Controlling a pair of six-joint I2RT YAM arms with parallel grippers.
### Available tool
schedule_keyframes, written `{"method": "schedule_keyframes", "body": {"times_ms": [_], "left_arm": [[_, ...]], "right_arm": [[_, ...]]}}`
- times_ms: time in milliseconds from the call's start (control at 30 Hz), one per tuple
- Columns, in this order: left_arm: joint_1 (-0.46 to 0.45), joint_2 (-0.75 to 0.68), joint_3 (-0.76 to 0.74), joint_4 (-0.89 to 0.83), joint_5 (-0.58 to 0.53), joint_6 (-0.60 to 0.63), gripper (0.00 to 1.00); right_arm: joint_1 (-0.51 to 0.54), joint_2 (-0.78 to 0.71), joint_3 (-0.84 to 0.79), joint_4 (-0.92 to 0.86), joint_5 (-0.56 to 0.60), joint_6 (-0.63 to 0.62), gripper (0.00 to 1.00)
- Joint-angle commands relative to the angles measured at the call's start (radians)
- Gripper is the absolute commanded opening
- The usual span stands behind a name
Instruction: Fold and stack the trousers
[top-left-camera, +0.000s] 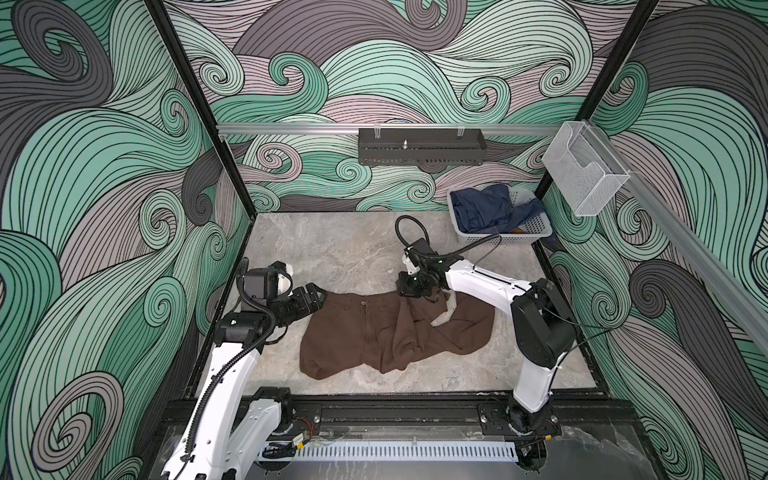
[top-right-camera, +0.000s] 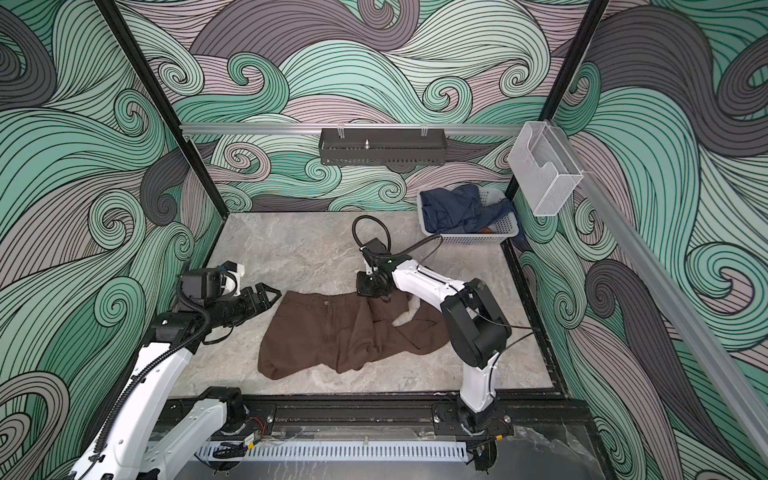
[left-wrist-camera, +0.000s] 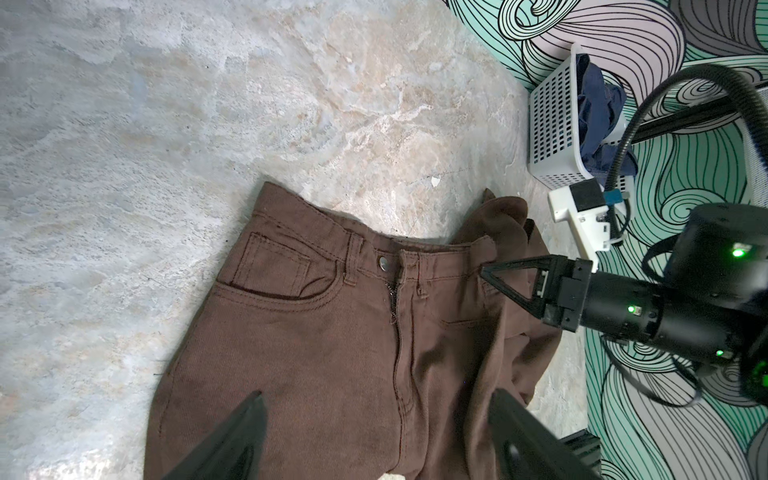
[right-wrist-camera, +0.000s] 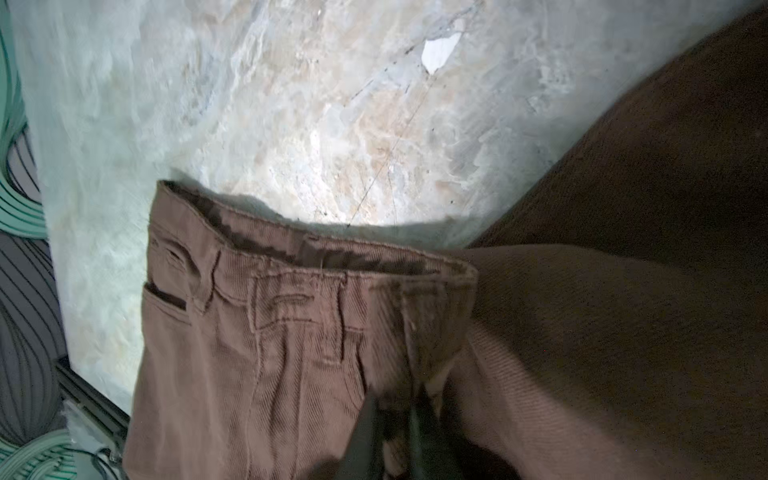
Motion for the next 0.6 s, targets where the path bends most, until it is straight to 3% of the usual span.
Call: {"method": "schedule_keyframes", "body": {"times_ms": [0, 233, 400, 567], "left_arm": [[0.005, 0.003, 0.081, -0.035, 0.004, 0.045, 0.86], [-0.028, -0.044, 0.039, 0.209, 0.244, -0.04, 0.81], [-0.236, -0.037, 0.016, 0.329, 0.164, -0.043, 0.79], [-0.415, 0.055, -0.035, 0.447, 0.117, -0.066, 0.82]], "right_arm": [[-0.009, -0.055, 0.133, -0.099, 0.012, -0.019, 0.0], [-0.032, -0.216, 0.471, -0.179, 0.09, -0.033, 0.0], [-0.088, -0.22, 0.773, -0.18, 0.163, -0.042, 0.0], [-0.167, -0.102, 1.132, -0.237, 0.192, -0.048, 0.0]]}}
